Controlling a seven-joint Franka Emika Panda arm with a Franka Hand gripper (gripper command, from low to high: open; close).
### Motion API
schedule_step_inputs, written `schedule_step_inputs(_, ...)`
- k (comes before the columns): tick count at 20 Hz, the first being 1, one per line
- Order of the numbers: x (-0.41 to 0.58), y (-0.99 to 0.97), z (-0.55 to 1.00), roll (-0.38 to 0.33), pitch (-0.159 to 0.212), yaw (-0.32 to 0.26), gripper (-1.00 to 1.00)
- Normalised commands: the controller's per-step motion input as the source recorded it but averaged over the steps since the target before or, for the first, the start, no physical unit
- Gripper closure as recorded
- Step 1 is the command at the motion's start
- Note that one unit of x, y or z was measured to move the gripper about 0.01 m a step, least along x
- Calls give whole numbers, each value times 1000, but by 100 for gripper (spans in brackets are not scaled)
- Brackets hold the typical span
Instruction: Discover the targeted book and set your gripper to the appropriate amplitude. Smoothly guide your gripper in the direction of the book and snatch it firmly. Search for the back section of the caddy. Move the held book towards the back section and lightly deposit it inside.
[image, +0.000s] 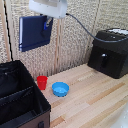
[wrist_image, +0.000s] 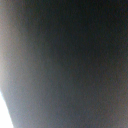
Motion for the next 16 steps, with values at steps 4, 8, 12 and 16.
schedule_step_inputs(4, 213, 862, 91, 0, 25, -80, 100)
schedule_step_inputs(8, 0, 569, 283, -6, -26, -229, 100)
schedule_step_inputs(12, 0, 581, 308, -10, -29, -223, 100)
schedule_step_inputs(16, 10, 761, 354, -17, -7, -134, 100)
